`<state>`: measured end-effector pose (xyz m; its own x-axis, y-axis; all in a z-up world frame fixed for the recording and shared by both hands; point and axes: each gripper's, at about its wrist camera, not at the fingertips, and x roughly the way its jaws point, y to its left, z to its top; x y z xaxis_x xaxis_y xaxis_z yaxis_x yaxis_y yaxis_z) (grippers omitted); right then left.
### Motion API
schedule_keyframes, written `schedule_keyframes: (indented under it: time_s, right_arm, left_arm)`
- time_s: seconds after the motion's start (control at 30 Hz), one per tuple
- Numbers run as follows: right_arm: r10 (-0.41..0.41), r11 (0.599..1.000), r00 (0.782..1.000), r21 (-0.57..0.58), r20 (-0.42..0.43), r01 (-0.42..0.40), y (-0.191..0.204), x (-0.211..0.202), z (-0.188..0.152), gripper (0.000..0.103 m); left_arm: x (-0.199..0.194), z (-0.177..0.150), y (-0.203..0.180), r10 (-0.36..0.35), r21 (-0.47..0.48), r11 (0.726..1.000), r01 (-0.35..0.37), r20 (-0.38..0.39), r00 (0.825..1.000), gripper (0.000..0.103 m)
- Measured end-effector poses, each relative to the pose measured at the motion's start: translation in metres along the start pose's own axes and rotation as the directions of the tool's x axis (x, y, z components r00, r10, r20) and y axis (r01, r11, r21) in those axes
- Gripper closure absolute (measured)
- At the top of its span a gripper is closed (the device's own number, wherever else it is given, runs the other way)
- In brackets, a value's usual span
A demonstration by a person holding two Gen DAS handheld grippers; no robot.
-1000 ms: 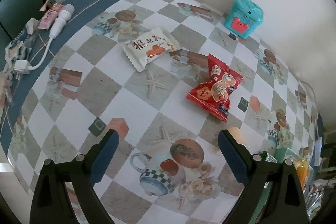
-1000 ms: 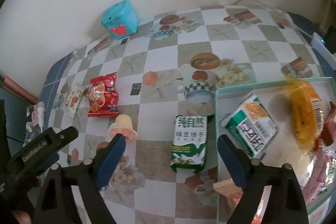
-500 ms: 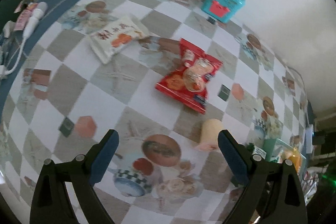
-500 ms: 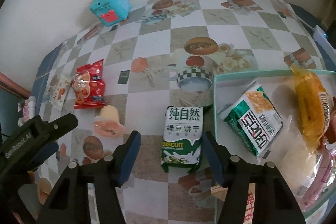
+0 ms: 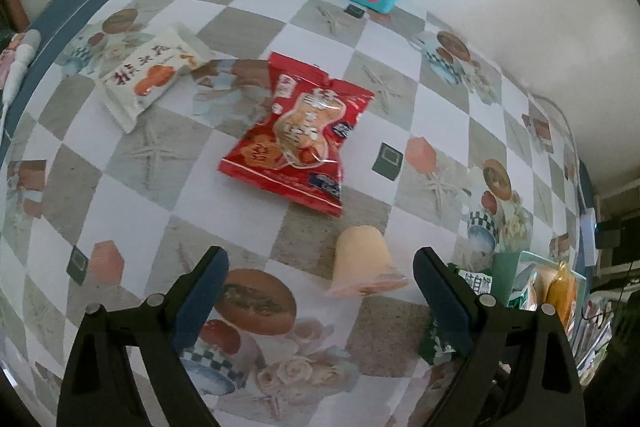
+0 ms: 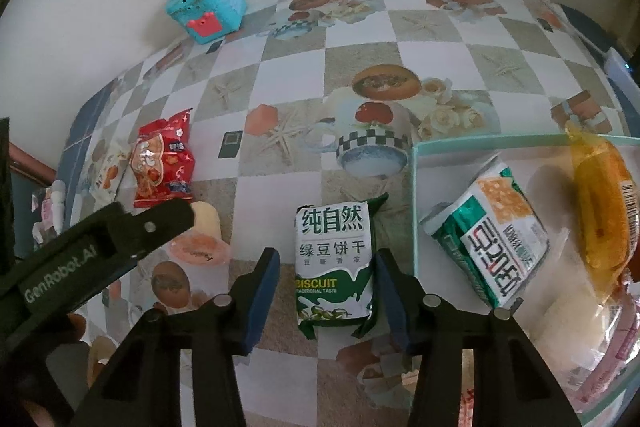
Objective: Organize snacks
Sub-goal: 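Grasp the peach cup with the left tool while the right tool lifts the biscuit box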
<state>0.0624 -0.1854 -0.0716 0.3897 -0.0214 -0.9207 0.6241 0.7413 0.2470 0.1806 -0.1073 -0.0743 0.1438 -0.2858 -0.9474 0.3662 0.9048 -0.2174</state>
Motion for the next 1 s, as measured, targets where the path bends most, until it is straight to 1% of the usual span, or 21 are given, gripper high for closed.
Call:
schedule_keyframes:
  time_s: [0.1,0.17,0.2,0.27,0.3,0.37,0.5,0.63,0.8,1.0]
  right_arm:
    - [0.000,1.000,1.000,-0.008,-0.011,0.000,0.002,0.004,-0.001,0.051]
    - [-0.007,1.000,1.000,-0.008,-0.022,0.007,0.002,0.008,-0.001,0.052]
    - [-0.011,1.000,1.000,-0.008,-0.025,0.011,0.001,0.009,-0.002,0.053]
    - [-0.015,1.000,0.999,-0.009,-0.029,0.015,0.001,0.011,-0.002,0.054]
    - [-0.017,1.000,0.999,-0.009,-0.031,0.017,0.001,0.012,-0.002,0.054]
    - [-0.024,1.000,0.999,-0.015,-0.029,0.023,0.002,0.012,-0.003,0.055]
    - [-0.034,0.999,0.999,-0.022,-0.025,0.033,0.001,0.011,-0.004,0.058]
    - [-0.028,0.999,0.999,-0.022,-0.025,0.027,0.001,0.007,-0.004,0.059]
    - [-0.017,1.000,1.000,-0.020,-0.008,0.017,0.005,-0.005,-0.005,0.059]
    - [-0.014,1.000,1.000,-0.011,0.017,0.014,0.004,-0.029,-0.009,0.059]
  left_arm:
    - [0.005,0.000,-0.004,0.005,0.011,1.000,-0.005,-0.013,1.000,0.019]
    - [0.008,0.000,-0.006,0.002,0.016,1.000,-0.002,-0.022,1.000,0.028]
    - [0.009,0.000,-0.007,0.004,0.019,1.000,-0.003,-0.024,1.000,0.030]
    - [0.010,-0.001,-0.008,0.008,0.027,1.000,-0.007,-0.031,0.999,0.042]
    - [0.011,-0.001,-0.008,0.012,0.031,0.999,-0.011,-0.036,0.999,0.046]
    - [0.013,-0.003,-0.009,0.014,0.033,0.999,-0.013,-0.046,0.999,0.056]
    - [0.013,-0.003,-0.009,0.020,0.034,0.999,-0.019,-0.048,0.999,0.057]
    - [0.009,-0.004,-0.005,0.033,0.018,0.999,-0.032,-0.045,0.998,0.057]
    - [-0.007,-0.007,0.000,0.043,0.005,0.999,-0.043,-0.023,0.999,0.057]
    - [-0.029,-0.014,0.002,0.061,-0.001,0.998,-0.061,0.013,0.998,0.057]
